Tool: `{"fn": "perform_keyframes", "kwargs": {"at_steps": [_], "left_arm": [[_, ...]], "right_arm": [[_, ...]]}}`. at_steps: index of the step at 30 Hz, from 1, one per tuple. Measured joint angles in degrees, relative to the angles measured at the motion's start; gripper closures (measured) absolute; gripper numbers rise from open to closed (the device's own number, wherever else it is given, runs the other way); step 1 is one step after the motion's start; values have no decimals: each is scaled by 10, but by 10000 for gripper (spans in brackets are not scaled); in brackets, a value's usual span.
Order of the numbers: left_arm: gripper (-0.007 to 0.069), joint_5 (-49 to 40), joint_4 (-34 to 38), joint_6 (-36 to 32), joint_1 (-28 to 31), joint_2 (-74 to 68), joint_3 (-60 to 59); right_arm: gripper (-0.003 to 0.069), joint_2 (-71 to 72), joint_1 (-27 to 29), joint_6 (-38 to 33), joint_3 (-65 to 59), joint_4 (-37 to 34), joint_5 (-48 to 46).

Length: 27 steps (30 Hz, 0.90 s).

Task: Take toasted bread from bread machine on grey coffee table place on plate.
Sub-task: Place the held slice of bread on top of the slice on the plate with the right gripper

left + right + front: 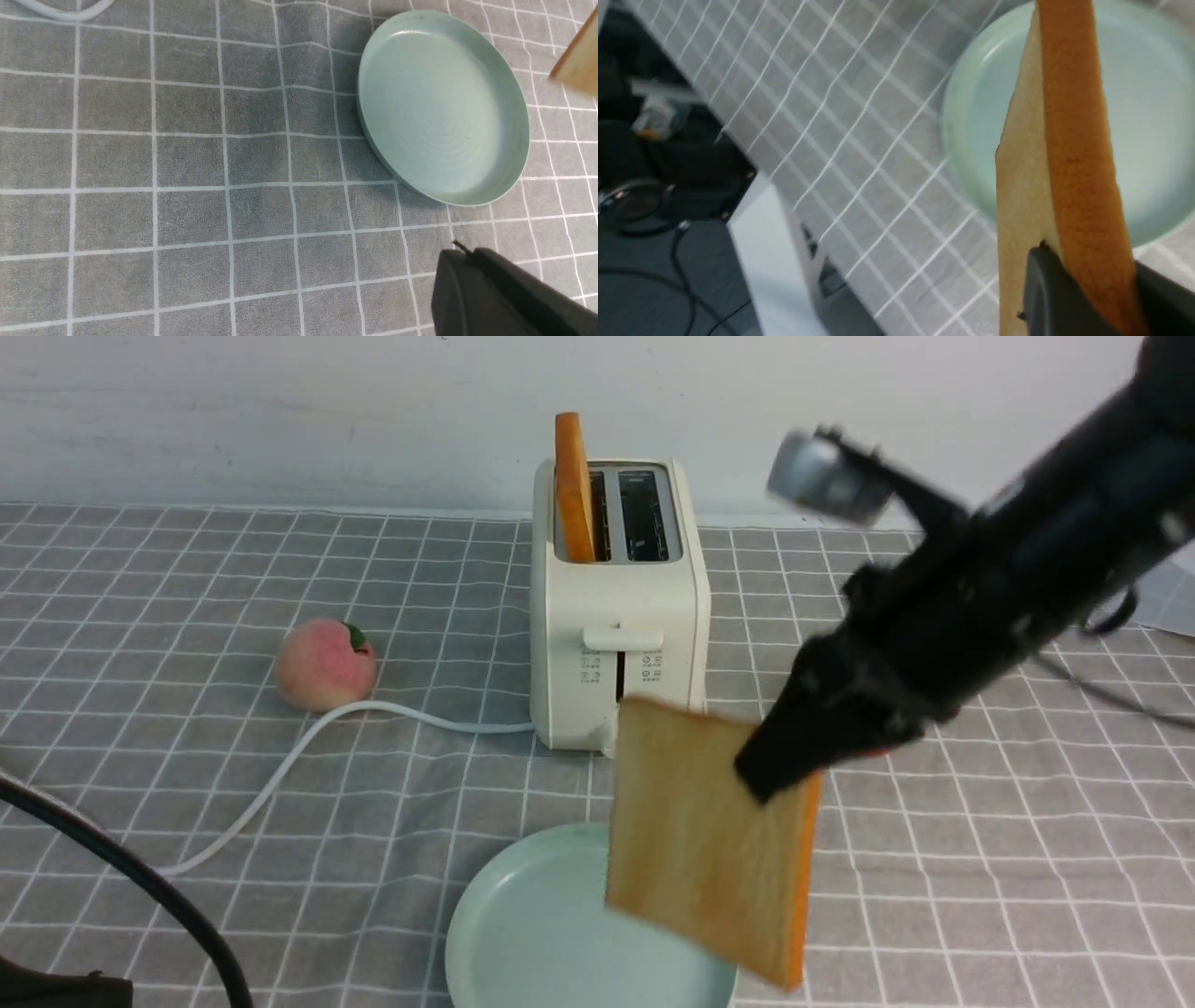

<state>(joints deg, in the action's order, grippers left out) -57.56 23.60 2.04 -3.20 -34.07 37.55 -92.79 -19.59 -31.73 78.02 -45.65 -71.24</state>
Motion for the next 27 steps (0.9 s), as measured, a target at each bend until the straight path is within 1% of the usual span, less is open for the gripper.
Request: {"fn": "perform_keyframes", "kwargs": {"at_steps": [1,2,3,4,5,6,8,10,15,17,19,20,21,23,24,25,26,27], "left_arm": [[638,0,0,0,0,0,0],[638,0,0,0,0,0,0],[638,0,0,0,0,0,0],[638,0,0,0,0,0,0],[638,0,0,0,0,0,0],[638,0,0,0,0,0,0],[638,0,0,0,0,0,0],[638,0,0,0,0,0,0],[638,-2,0,0,0,0,0],[638,-2,0,0,0,0,0],[638,-2,0,0,0,0,0],[638,-2,0,0,0,0,0],[638,-2,0,0,0,0,0],[638,-2,0,0,0,0,0],[638,-2,0,0,0,0,0],[638,0,0,0,0,0,0],[638,5,0,0,0,0,0],[638,7,0,0,0,0,0]], "right_arm": [[564,-4,-2,-12,-9,-16,1],[564,-24,-6,-64,-36,-57,6],[564,-37,-7,-88,-46,-79,10],[564,-40,-8,-92,-47,-83,11],[564,-66,-8,-117,-52,-121,20],[564,-69,-8,-119,-53,-128,23],[564,-106,-8,-131,-54,-165,41],[564,-134,-8,-134,-54,-178,54],[564,-172,-8,-135,-54,-183,76],[551,-179,-8,-135,-54,-182,87],[516,-180,-8,-135,-54,-180,96],[511,-180,-8,-135,-54,-180,97],[488,-180,-8,-135,-54,-175,99],[383,-180,-8,-129,-54,-153,103],[364,-180,-8,-127,-54,-148,103],[298,-180,-8,-120,-47,-128,103],[253,-177,-8,-114,-41,-110,102],[228,-175,-8,-108,-38,-104,100]]}}
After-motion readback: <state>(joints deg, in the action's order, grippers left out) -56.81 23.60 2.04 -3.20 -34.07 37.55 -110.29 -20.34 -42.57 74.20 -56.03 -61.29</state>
